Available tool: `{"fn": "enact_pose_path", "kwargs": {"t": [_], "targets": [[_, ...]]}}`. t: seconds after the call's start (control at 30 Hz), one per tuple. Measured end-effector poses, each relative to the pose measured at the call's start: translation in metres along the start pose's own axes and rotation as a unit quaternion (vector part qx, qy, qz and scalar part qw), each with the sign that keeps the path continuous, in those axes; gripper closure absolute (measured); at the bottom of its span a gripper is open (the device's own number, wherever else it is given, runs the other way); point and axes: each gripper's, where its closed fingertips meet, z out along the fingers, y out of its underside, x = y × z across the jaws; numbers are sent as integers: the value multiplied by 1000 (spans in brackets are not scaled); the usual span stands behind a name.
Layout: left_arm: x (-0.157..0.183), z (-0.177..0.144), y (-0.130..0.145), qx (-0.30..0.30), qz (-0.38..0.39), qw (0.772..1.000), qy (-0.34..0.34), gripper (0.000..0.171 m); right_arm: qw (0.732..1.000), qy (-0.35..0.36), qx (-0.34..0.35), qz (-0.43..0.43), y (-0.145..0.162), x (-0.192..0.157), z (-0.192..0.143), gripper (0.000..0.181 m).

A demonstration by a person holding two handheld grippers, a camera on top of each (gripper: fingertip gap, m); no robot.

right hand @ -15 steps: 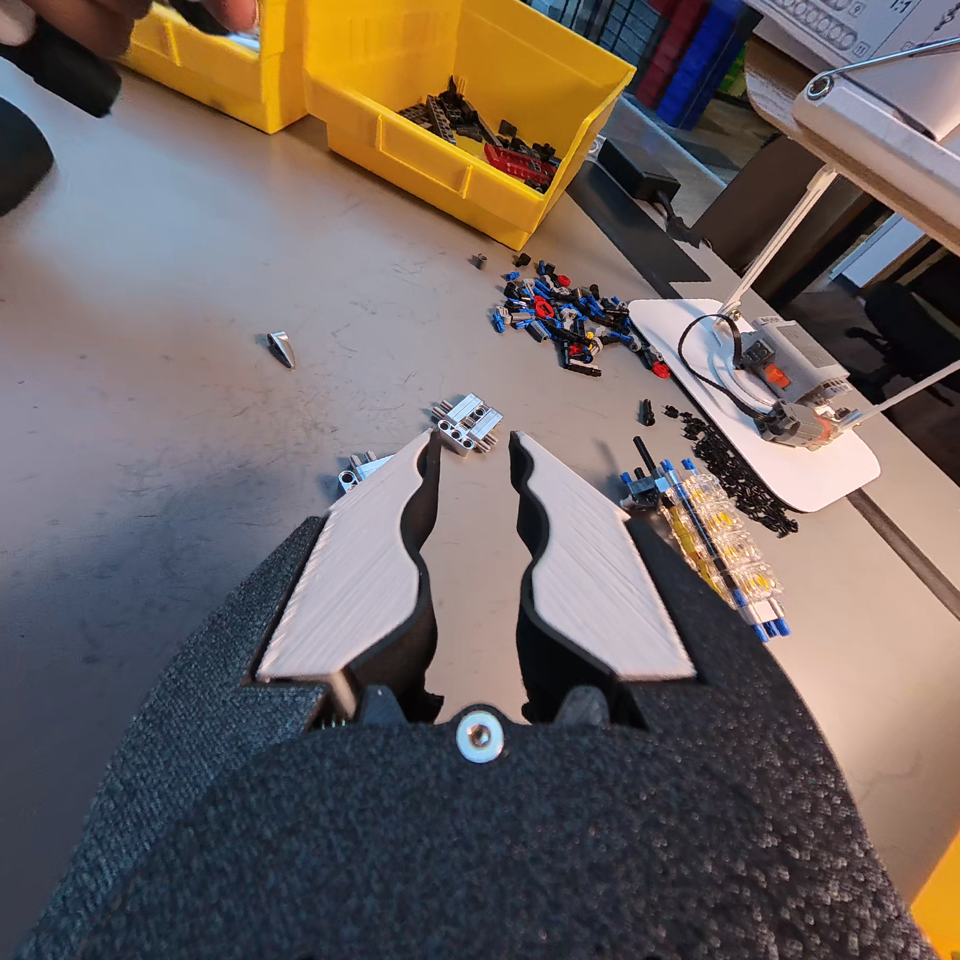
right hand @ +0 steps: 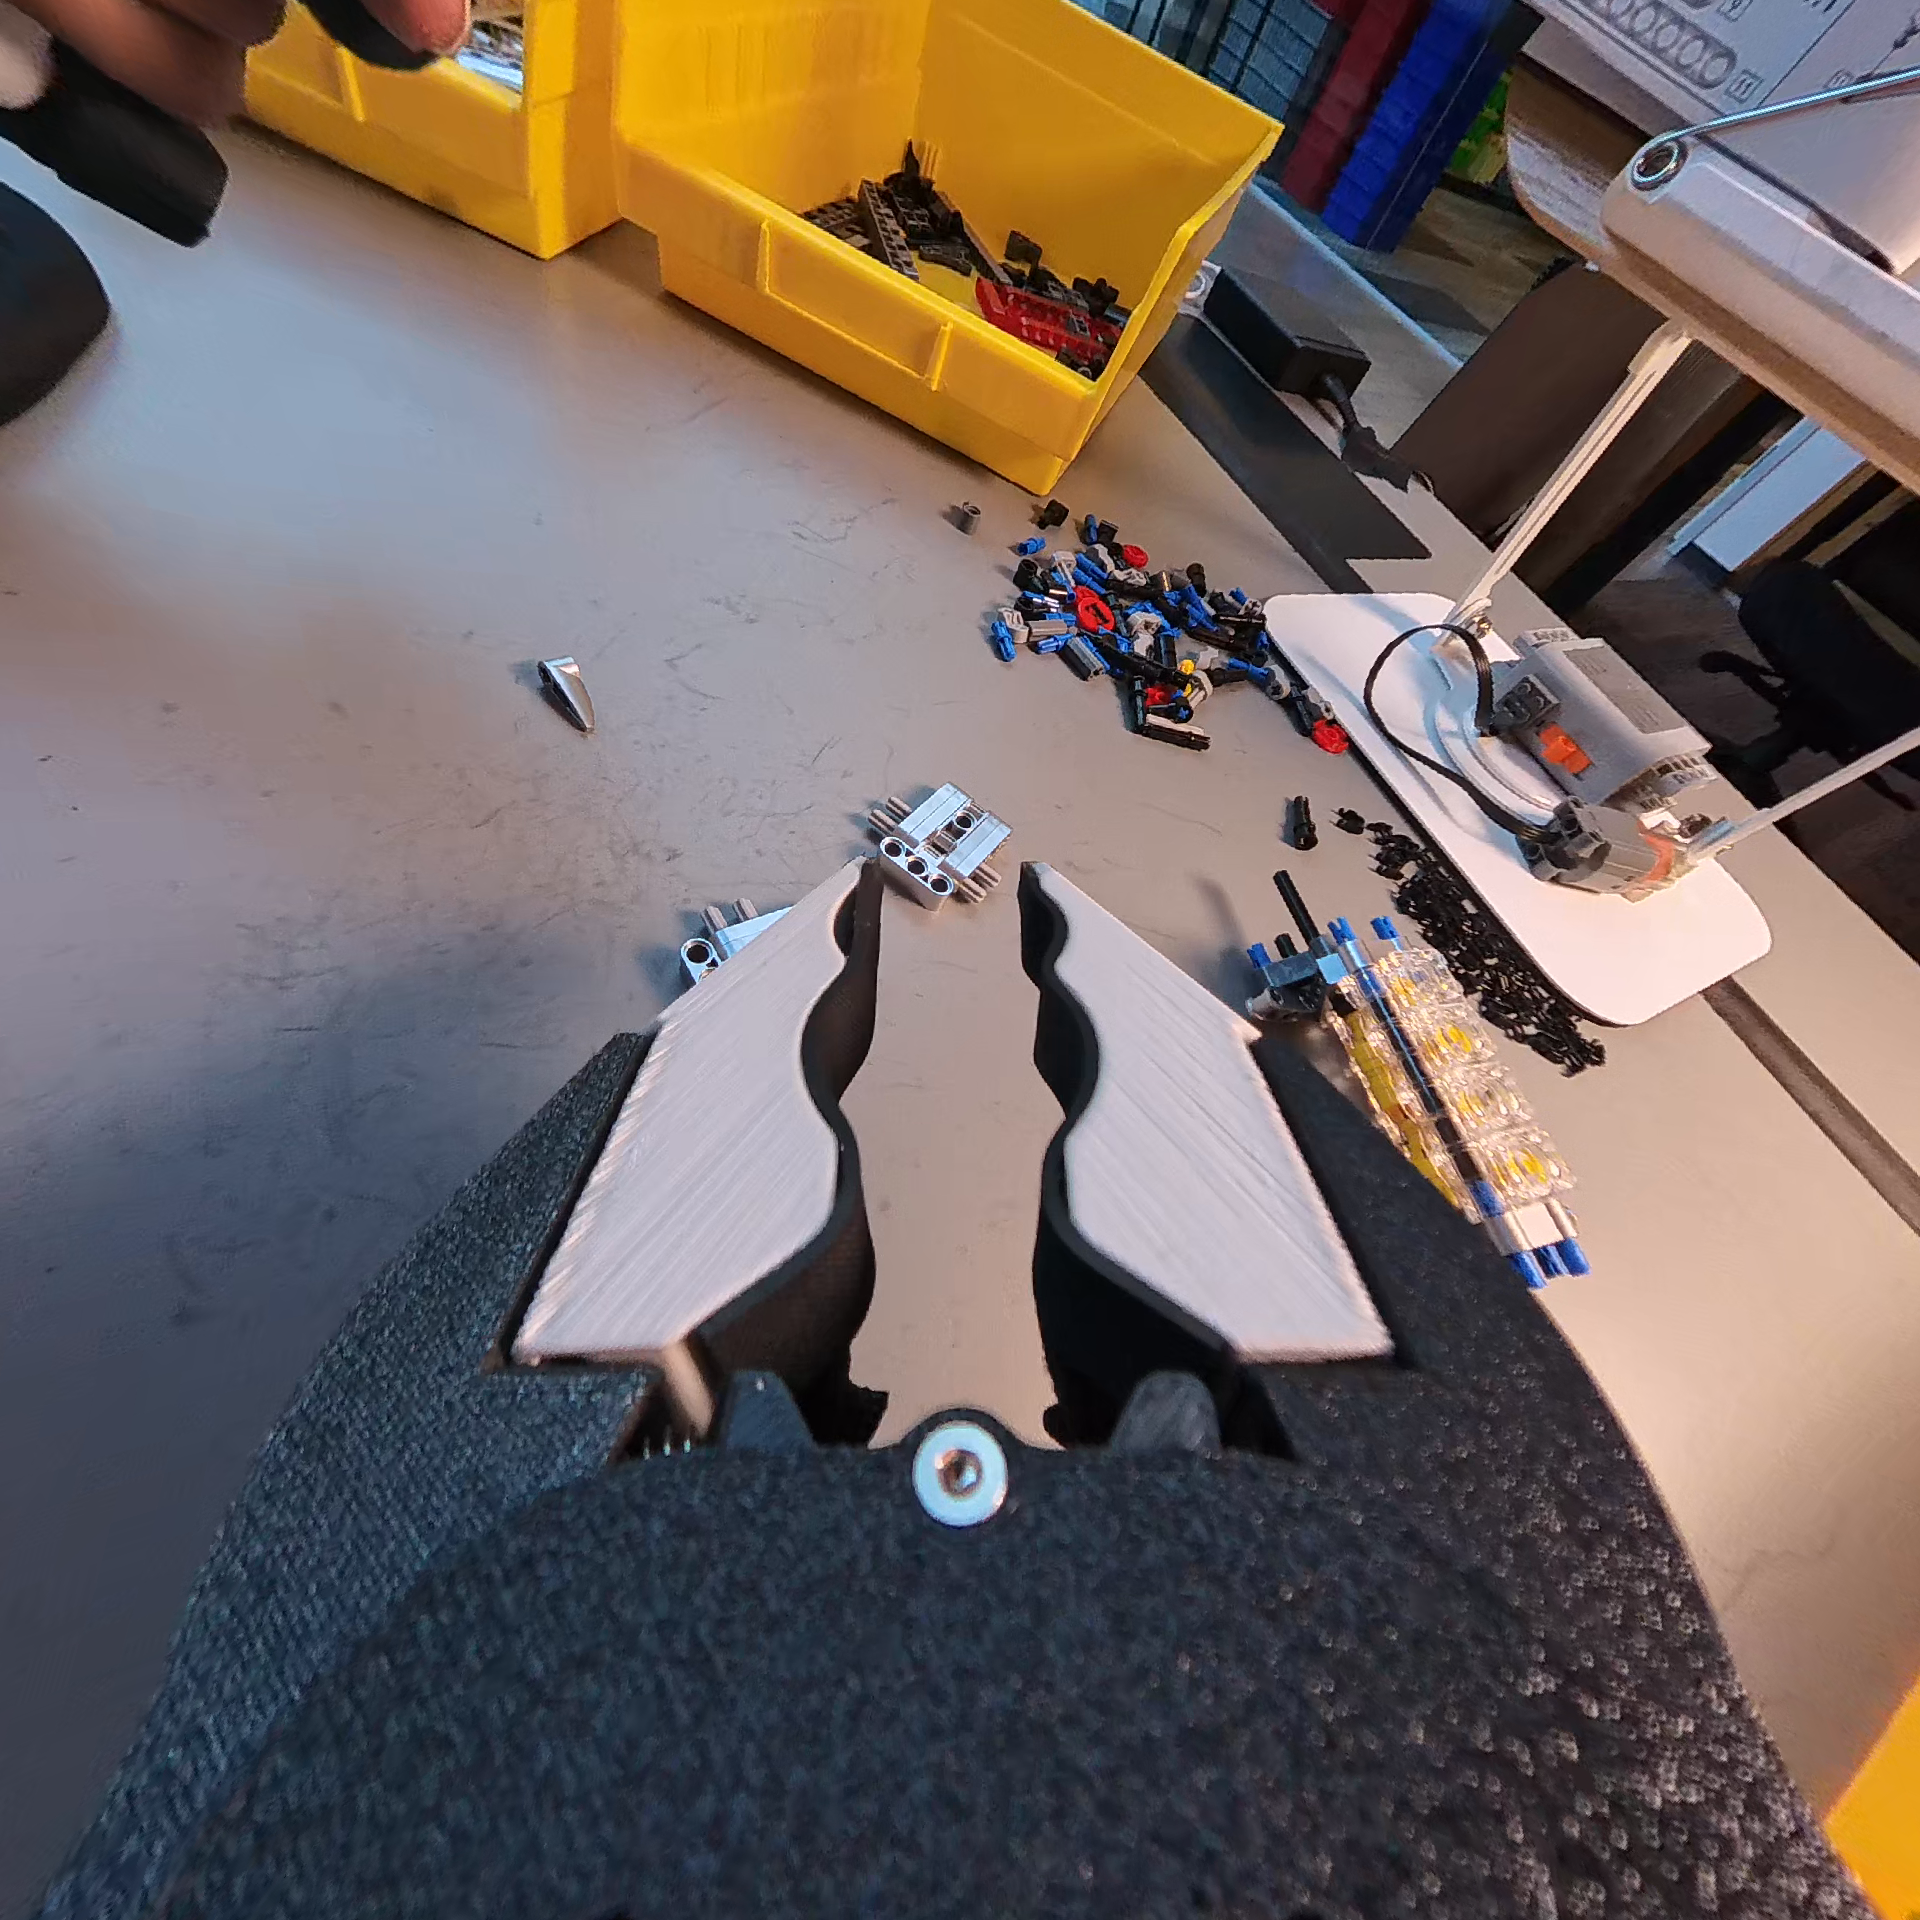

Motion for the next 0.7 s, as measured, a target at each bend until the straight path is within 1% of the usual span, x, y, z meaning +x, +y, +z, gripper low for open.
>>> {"fn": "enact_pose_path", "kwargs": {"t": [0.1,0.3,0.43,0.5,0.57,0.7], "targets": [[-2,-1,4,-6,10,1000,-4,171,1000,-1,-1,0,0,0,0,155],[4,2,14,-30,18,999,19,171,1000,-1,0,0,0,0,0,155],[7,5,20,-46,29,998,21,171,1000,-1,1,1,0,0,-1,155],[3,6,21,-49,37,998,8,171,1000,-1,2,1,0,0,-1,155],[-7,5,23,-56,49,997,-23,171,1000,-1,2,1,-1,0,-1,155],[-19,4,28,-70,64,994,-62,171,1000,-2,2,1,0,0,-1,155]]}}
